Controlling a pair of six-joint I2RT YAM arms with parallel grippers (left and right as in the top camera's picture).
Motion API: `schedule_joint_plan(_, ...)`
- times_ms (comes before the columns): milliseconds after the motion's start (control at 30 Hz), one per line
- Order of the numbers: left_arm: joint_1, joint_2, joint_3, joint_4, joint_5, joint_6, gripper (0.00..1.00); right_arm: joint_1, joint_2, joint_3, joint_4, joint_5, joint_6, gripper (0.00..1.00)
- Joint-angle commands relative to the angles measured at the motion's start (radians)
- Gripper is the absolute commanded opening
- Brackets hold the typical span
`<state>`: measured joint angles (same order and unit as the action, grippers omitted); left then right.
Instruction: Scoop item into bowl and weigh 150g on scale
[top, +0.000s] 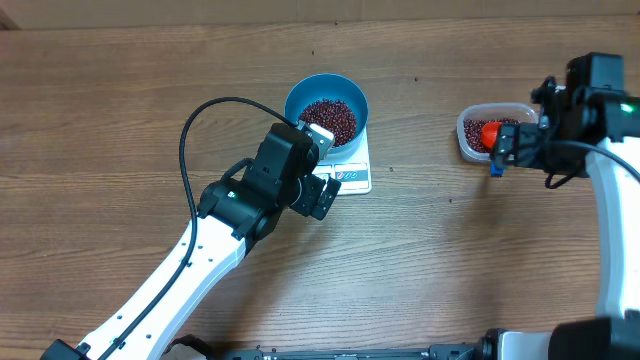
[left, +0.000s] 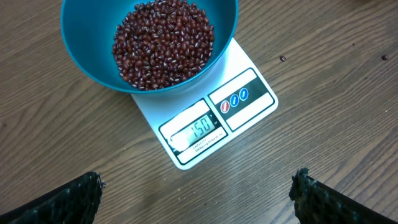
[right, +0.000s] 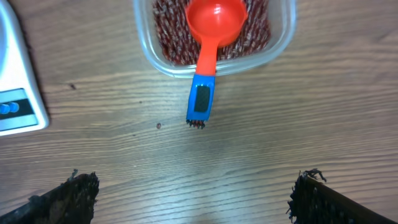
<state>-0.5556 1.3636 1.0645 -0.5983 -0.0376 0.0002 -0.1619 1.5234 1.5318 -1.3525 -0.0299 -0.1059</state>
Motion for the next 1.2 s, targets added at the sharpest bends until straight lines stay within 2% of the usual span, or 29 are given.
schedule_joint_plan(0, 0.003, 0.006, -0.003, 0.0, 0.005, 0.012, 0.99, 0.004, -0.085, 0.059, -0.008, -0.01, -0.027, 1.0)
schedule_joint_plan(133, 0.003, 0.006, -0.003, 0.0, 0.005, 0.012, 0.99, 0.004, -0.132, 0.059, -0.007, -0.01, -0.027, 1.0)
schedule_joint_plan(1167, 0.003, 0.006, -0.003, 0.0, 0.005, 0.012, 0.99, 0.004, -0.124, 0.059, -0.007, -0.01, -0.027, 1.0)
